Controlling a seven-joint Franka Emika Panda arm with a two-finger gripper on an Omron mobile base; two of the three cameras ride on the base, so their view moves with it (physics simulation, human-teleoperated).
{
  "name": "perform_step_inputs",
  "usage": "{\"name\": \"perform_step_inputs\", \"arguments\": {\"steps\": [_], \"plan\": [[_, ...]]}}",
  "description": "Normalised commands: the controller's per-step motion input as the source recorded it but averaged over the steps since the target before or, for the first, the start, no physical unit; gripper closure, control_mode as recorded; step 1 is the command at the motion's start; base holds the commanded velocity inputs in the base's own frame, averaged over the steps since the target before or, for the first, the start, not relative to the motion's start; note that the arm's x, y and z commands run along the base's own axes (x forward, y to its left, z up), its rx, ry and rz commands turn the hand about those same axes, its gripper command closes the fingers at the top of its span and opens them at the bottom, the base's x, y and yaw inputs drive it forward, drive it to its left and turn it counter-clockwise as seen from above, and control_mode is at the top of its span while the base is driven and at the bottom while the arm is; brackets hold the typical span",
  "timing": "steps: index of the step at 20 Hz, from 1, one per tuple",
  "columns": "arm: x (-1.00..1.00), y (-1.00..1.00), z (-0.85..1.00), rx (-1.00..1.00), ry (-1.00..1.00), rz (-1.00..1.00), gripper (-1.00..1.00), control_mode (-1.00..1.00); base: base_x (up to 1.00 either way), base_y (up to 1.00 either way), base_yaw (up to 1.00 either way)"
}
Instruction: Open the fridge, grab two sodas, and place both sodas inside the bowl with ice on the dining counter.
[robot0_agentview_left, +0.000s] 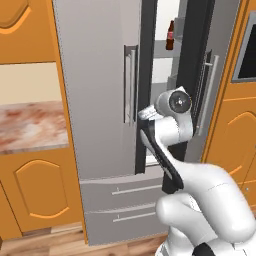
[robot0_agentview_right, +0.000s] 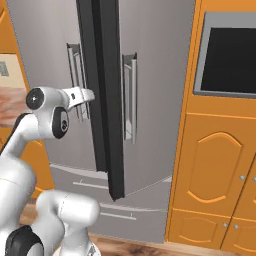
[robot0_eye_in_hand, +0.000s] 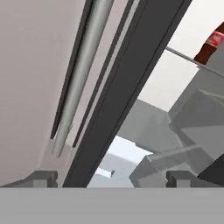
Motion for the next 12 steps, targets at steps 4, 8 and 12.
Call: {"name": "perform_step_inputs", "arguments": {"steps": [4, 8, 12], "plan": [[0.89, 0.04, 0.00, -0.12, 0.20, -0.23, -1.00, -1.00, 0.00, 0.00, 0.00], [0.80, 0.00, 0.00, -0.10, 0.20, -0.24, -1.00, -1.00, 0.00, 0.00, 0.00], [0.59, -0.08, -0.02, -0.06, 0.19, -0.18, -1.00, -1.00, 0.00, 0.00, 0.00]]}}
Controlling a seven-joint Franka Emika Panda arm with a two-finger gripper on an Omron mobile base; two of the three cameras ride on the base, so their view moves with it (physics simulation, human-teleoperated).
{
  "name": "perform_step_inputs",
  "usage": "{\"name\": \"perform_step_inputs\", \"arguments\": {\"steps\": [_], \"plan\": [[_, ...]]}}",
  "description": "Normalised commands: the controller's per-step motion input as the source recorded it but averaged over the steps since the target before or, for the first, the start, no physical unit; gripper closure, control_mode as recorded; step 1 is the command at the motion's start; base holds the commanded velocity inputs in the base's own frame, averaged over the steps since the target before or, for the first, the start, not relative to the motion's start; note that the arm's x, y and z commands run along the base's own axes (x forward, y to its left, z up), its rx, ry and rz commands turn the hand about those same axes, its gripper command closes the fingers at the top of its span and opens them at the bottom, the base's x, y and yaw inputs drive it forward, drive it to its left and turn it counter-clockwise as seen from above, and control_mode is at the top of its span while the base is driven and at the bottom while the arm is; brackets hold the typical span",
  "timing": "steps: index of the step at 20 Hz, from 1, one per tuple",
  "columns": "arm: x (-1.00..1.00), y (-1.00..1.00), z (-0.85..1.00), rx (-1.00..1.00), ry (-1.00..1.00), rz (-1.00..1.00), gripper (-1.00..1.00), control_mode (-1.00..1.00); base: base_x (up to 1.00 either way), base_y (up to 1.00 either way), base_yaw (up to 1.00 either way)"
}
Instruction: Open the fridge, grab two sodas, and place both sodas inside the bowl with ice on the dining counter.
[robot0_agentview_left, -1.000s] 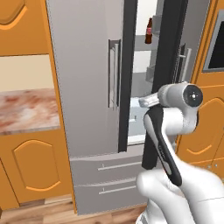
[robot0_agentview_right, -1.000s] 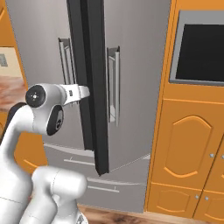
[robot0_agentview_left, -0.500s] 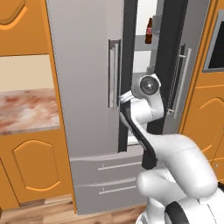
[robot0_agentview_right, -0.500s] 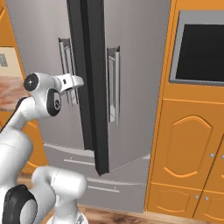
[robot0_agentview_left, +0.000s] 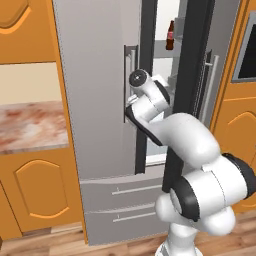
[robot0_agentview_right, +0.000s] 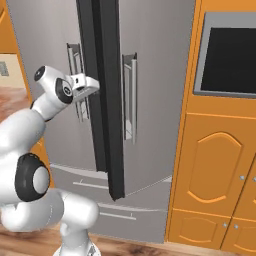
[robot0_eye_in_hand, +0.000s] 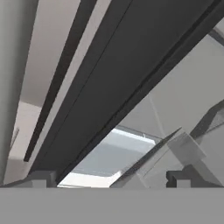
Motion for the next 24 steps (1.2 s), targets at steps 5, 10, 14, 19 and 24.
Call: {"name": "perform_step_inputs", "arguments": {"steps": [5, 10, 14, 19, 24], "plan": [[0.22, -0.41, -0.12, 0.00, 0.15, -0.09, -1.00, -1.00, 0.00, 0.00, 0.00], [-0.01, -0.55, -0.14, 0.00, 0.11, -0.06, -1.00, -1.00, 0.00, 0.00, 0.00], [-0.38, -0.56, -0.04, 0.00, 0.05, -0.06, -1.00, -1.00, 0.00, 0.00, 0.00], [-0.73, -0.44, 0.00, 0.00, 0.00, -0.07, -1.00, -1.00, 0.00, 0.00, 0.00], [-0.57, -0.57, 0.00, 0.00, 0.05, -0.06, -1.00, -1.00, 0.00, 0.00, 0.00]]}}
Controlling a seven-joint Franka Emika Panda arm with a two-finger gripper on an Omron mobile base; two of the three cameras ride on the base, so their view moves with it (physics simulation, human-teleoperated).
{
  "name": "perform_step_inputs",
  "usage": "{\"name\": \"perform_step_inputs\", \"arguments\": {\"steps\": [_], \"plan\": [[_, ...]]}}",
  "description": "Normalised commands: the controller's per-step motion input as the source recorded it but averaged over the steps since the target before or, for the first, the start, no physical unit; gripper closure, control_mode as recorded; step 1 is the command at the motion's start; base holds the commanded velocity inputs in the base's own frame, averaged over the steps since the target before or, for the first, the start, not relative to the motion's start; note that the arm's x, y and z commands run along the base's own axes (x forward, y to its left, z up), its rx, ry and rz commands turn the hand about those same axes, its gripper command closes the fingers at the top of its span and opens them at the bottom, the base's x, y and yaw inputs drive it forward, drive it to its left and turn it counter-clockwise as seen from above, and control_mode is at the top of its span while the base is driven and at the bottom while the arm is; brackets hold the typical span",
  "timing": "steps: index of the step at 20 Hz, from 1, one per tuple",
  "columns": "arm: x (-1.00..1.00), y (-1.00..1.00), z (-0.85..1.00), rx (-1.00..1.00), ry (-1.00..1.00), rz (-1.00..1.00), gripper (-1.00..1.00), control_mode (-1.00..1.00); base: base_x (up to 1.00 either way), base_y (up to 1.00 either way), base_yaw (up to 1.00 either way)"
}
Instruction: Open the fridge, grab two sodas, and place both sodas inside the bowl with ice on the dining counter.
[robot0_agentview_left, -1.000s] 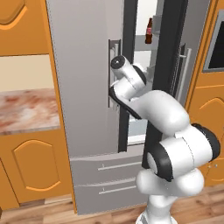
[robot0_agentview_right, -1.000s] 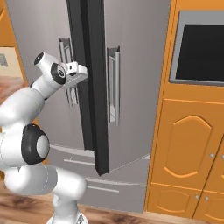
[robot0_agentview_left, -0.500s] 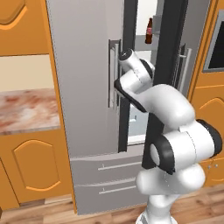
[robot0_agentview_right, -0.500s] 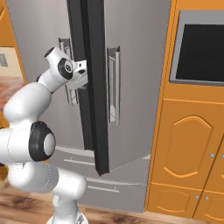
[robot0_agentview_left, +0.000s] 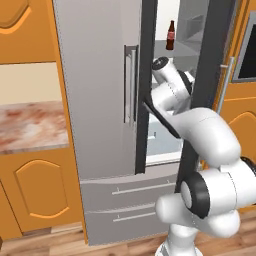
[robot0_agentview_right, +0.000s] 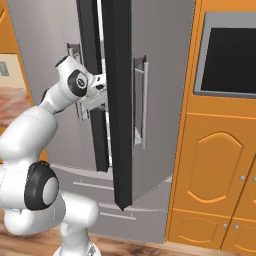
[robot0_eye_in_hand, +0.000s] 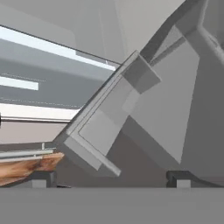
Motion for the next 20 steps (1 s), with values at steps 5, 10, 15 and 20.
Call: {"name": "perform_step_inputs", "arguments": {"steps": [5, 10, 15, 20], "plan": [[-0.40, -0.73, 0.00, 0.01, 0.09, -0.06, -1.00, -1.00, 0.00, 0.00, 0.00], [-0.31, -0.84, 0.00, 0.03, 0.07, -0.04, -1.00, -1.00, 0.00, 0.00, 0.00], [-0.18, -0.90, 0.00, 0.05, 0.05, -0.02, -1.00, -1.00, 0.00, 0.00, 0.00], [-0.04, -0.94, 0.00, 0.06, 0.04, -0.01, -1.00, -1.00, 0.00, 0.00, 0.00]]}}
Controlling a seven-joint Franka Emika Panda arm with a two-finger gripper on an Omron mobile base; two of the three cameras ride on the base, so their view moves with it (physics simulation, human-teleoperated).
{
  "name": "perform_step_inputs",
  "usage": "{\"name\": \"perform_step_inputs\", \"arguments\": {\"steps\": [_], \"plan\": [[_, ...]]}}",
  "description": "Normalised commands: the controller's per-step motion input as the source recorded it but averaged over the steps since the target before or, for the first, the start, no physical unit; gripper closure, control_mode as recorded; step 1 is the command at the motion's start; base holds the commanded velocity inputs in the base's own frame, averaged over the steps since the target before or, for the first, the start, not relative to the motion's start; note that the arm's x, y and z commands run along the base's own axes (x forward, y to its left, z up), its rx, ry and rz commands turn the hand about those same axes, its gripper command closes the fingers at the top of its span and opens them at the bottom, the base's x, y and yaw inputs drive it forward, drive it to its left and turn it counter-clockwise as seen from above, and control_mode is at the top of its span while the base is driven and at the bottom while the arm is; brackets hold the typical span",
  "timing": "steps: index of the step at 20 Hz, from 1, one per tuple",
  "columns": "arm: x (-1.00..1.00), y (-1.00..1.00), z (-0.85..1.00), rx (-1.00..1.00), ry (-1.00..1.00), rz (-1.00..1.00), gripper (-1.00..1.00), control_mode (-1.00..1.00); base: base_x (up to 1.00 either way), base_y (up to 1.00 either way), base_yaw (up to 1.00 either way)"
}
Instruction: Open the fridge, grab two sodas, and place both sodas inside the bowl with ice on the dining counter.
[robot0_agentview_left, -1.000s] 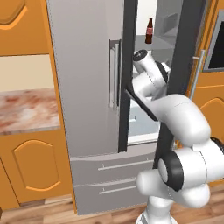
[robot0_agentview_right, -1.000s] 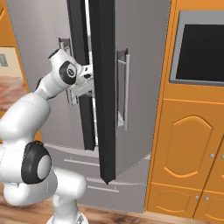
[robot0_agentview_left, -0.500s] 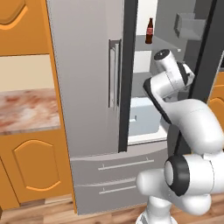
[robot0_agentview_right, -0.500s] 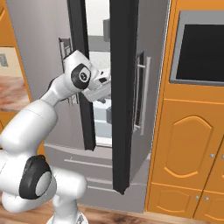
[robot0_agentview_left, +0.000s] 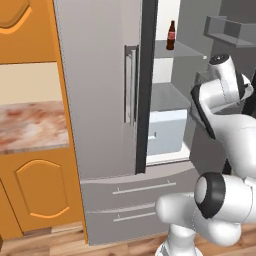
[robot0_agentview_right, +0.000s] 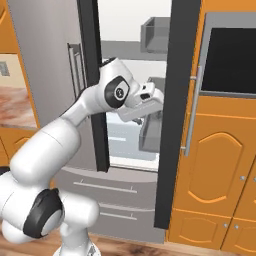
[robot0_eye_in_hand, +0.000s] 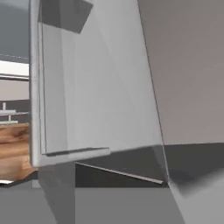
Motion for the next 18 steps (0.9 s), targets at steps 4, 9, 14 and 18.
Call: {"name": "perform_step_inputs", "arguments": {"steps": [4, 9, 14, 18], "plan": [[0.00, -0.58, -0.12, 0.09, 0.07, 0.00, -1.00, -1.00, 0.00, 0.00, 0.00], [-0.18, 0.35, -0.06, 0.01, -0.04, 0.00, -1.00, -1.00, 0.00, 0.00, 0.00], [0.00, 1.00, -0.22, -0.03, -0.19, 0.10, -1.00, -1.00, 0.00, 0.00, 0.00], [0.00, 1.00, -0.26, 0.00, -0.31, 0.21, -1.00, -1.00, 0.00, 0.00, 0.00]]}}
